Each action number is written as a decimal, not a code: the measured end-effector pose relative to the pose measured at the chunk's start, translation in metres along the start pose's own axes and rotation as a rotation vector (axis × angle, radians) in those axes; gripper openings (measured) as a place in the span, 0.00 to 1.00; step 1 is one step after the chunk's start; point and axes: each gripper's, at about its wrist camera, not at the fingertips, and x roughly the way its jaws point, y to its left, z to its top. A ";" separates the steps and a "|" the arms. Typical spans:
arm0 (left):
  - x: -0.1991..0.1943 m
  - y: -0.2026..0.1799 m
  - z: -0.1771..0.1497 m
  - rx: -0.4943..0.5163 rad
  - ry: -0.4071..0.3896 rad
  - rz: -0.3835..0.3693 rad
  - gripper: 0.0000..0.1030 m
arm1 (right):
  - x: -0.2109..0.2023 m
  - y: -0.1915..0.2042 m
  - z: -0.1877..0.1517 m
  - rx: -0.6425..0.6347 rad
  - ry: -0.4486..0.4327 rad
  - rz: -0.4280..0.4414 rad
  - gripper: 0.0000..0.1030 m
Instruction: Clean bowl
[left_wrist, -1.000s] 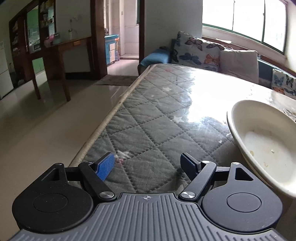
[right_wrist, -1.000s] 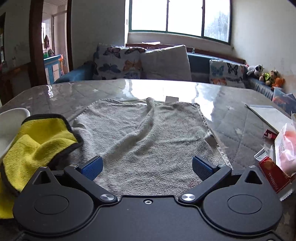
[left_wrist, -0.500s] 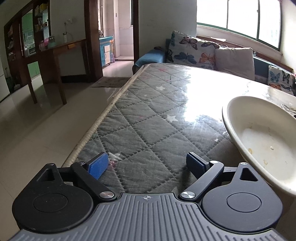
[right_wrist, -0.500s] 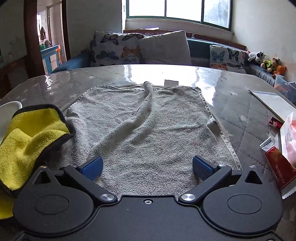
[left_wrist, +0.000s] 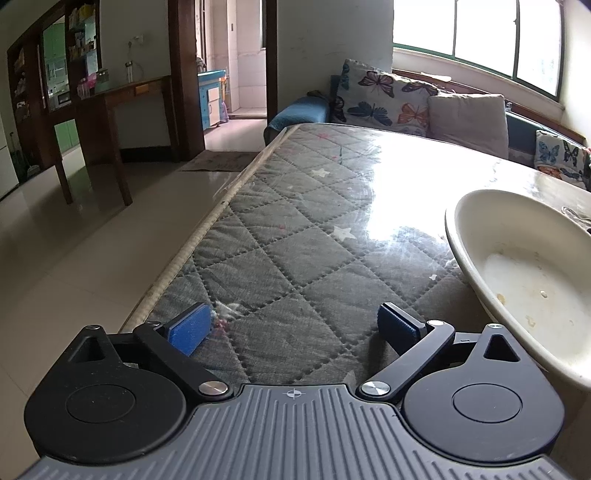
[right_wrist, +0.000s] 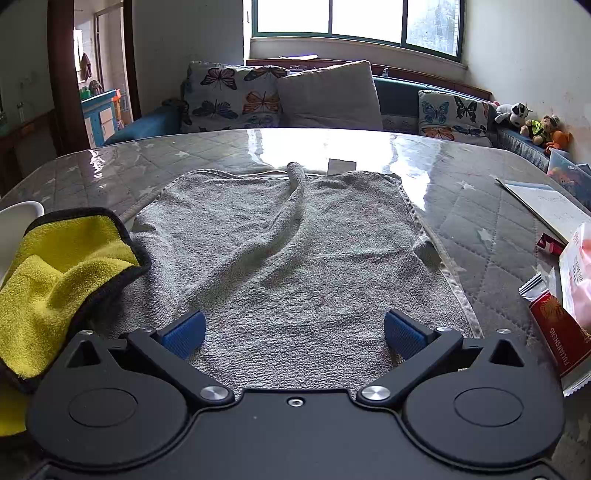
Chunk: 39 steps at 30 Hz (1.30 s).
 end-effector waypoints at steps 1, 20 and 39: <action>0.000 0.000 0.000 0.000 0.001 0.001 0.97 | 0.000 0.000 0.000 0.000 0.000 0.000 1.00; 0.002 0.004 0.002 -0.002 0.008 0.010 1.00 | -0.001 -0.001 -0.001 0.001 -0.001 -0.001 1.00; 0.001 0.003 0.001 -0.002 0.008 0.010 1.00 | 0.000 0.000 -0.001 0.001 -0.001 -0.001 1.00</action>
